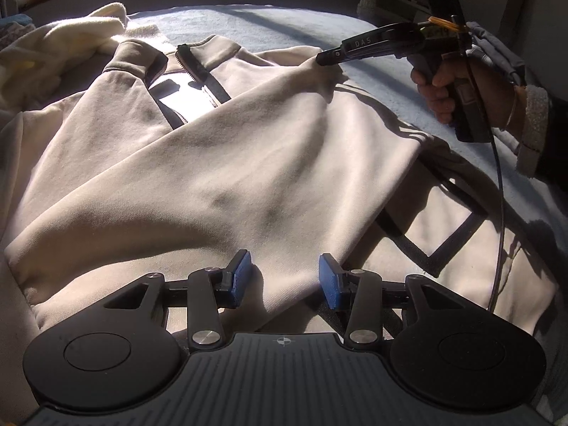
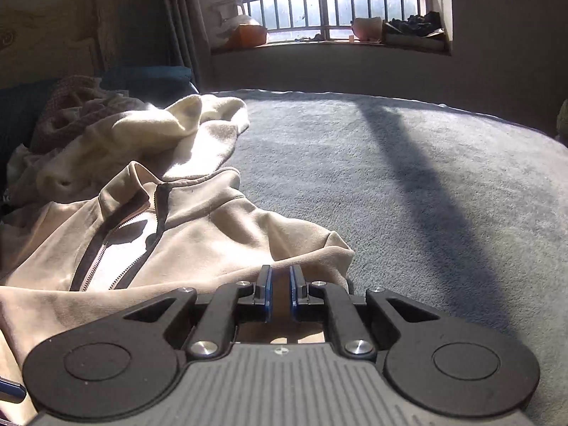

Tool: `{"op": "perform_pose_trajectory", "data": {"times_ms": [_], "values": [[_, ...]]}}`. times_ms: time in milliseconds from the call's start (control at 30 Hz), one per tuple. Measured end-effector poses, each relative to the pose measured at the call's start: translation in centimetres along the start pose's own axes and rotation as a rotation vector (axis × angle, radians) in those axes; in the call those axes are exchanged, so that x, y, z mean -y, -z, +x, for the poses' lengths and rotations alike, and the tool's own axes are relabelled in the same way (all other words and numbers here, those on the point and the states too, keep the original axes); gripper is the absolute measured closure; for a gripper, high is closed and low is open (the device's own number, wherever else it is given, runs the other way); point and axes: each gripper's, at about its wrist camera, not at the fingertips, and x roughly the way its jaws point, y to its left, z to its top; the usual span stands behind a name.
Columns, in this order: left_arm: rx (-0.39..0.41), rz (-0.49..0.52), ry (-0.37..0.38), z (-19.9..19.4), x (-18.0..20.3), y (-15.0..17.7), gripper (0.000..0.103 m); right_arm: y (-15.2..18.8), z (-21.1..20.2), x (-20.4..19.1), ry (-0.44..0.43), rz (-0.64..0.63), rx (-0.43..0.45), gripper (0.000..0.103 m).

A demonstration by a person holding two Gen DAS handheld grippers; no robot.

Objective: Fold clothes

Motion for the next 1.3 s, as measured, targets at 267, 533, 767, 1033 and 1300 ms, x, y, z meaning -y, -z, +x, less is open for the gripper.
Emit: {"op": "perform_pose_trajectory", "data": {"times_ms": [267,533,767,1033,1300], "values": [[0.006,0.006,0.015,0.0,0.1,0.2,0.06,-1.1,4.0,1.6,-0.058,0.098,-0.001,0.091],[0.004,0.019,0.03,0.0,-0.1,0.3,0.06,0.3,3.0,11.3,-0.112,0.682,-0.038,0.088],[-0.032,0.026,0.03,0.2,0.0,-0.3,0.059,1.3,5.8,9.3,-0.089,0.575,-0.096,0.091],[-0.231,0.088,0.055,0.9,0.4,-3.7,0.054,0.6,-4.9,10.8,-0.052,0.57,0.001,0.089],[-0.306,0.177,0.031,-1.7,0.5,-5.1,0.053,6.6,-18.2,7.1,-0.081,0.464,-0.038,0.081]]}}
